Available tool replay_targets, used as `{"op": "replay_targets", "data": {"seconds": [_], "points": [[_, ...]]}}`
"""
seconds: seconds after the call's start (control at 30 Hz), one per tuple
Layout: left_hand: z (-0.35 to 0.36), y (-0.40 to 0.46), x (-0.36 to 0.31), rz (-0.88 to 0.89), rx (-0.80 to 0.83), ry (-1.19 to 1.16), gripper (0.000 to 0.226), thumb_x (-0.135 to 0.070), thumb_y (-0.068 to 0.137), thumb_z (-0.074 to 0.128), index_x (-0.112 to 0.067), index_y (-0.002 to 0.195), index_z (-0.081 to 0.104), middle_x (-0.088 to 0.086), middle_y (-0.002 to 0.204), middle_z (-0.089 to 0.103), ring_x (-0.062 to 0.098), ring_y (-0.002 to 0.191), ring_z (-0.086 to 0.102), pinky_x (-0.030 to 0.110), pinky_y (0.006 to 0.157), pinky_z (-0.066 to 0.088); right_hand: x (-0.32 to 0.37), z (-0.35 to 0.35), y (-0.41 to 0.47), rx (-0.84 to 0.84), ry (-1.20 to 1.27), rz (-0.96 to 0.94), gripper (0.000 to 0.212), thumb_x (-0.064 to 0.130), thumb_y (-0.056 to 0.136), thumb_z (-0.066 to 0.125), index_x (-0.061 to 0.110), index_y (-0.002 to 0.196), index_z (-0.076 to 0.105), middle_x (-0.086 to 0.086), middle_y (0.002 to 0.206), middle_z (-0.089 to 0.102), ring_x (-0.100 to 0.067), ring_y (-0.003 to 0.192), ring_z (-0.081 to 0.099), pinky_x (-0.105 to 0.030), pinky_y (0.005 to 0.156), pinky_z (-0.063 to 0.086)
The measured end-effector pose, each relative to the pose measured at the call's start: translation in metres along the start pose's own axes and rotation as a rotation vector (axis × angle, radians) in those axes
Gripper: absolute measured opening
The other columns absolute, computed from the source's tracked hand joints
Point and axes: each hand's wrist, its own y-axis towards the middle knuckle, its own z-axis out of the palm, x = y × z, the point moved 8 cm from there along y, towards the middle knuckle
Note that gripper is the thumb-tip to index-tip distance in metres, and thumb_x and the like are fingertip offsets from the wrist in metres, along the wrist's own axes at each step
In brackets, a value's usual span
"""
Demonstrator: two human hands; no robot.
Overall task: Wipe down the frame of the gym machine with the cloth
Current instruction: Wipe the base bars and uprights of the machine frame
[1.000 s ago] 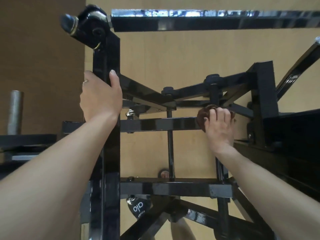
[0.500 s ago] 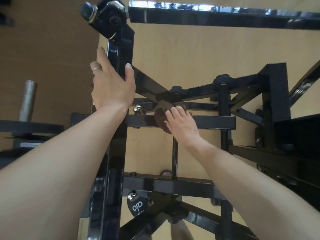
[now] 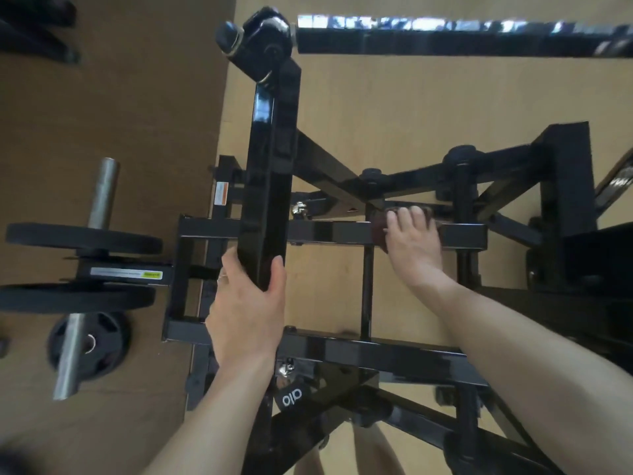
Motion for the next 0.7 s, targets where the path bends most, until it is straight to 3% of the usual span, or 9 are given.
{"op": "replay_targets", "data": {"seconds": [0.17, 0.27, 0.37, 0.47, 0.6, 0.7], "points": [[0.000, 0.001, 0.000, 0.014, -0.035, 0.022, 0.061, -0.062, 0.096, 0.050, -0.021, 0.140, 0.041, 0.006, 0.114, 0.065, 0.026, 0.093, 0.065, 0.029, 0.066, 0.040, 0.123, -0.003, 0.029, -0.009, 0.005, -0.253, 0.070, 0.024, 0.087, 0.075, 0.007, 0.147, 0.043, -0.014, 0.146, 0.046, -0.035, 0.142, 0.035, -0.051, 0.118, 0.033], [0.001, 0.003, 0.002, 0.006, -0.023, 0.015, 0.064, -0.063, 0.094, 0.052, -0.021, 0.141, 0.041, 0.004, 0.115, 0.064, 0.021, 0.092, 0.062, 0.024, 0.062, 0.037, 0.143, -0.005, 0.036, -0.074, 0.026, -0.319, 0.059, 0.024, 0.093, 0.069, 0.008, 0.145, 0.045, -0.013, 0.144, 0.048, -0.033, 0.139, 0.039, -0.047, 0.117, 0.034], [0.002, 0.004, 0.004, 0.002, -0.012, 0.010, 0.067, -0.067, 0.091, 0.054, -0.021, 0.139, 0.040, 0.004, 0.110, 0.063, 0.026, 0.093, 0.064, 0.030, 0.066, 0.042, 0.105, -0.004, 0.025, -0.134, 0.077, -0.330, 0.045, 0.032, 0.102, 0.052, 0.014, 0.143, 0.046, -0.010, 0.144, 0.047, -0.032, 0.139, 0.038, -0.047, 0.116, 0.035], [0.001, 0.002, 0.003, -0.002, 0.002, -0.015, 0.068, -0.068, 0.091, 0.053, -0.021, 0.139, 0.038, 0.006, 0.111, 0.063, 0.028, 0.096, 0.065, 0.035, 0.069, 0.049, 0.013, 0.003, -0.004, -0.171, 0.084, -0.132, 0.044, 0.030, 0.100, 0.045, 0.016, 0.142, 0.044, -0.011, 0.143, 0.044, -0.033, 0.140, 0.034, -0.049, 0.117, 0.035], [0.000, 0.001, 0.001, 0.019, 0.003, -0.042, 0.069, -0.067, 0.093, 0.052, -0.020, 0.141, 0.039, 0.008, 0.116, 0.064, 0.030, 0.100, 0.065, 0.038, 0.074, 0.050, -0.098, 0.011, -0.038, -0.189, 0.082, 0.124, 0.047, 0.027, 0.102, 0.051, 0.016, 0.147, 0.041, -0.015, 0.148, 0.037, -0.036, 0.139, 0.030, -0.052, 0.114, 0.038], [0.001, 0.001, 0.001, 0.029, 0.002, -0.028, 0.069, -0.065, 0.094, 0.052, -0.018, 0.141, 0.039, 0.010, 0.116, 0.063, 0.030, 0.101, 0.064, 0.033, 0.072, 0.042, -0.093, 0.013, -0.032, -0.192, 0.110, 0.242, 0.048, 0.026, 0.101, 0.054, 0.015, 0.147, 0.043, -0.016, 0.148, 0.037, -0.037, 0.139, 0.029, -0.053, 0.116, 0.035]]}}
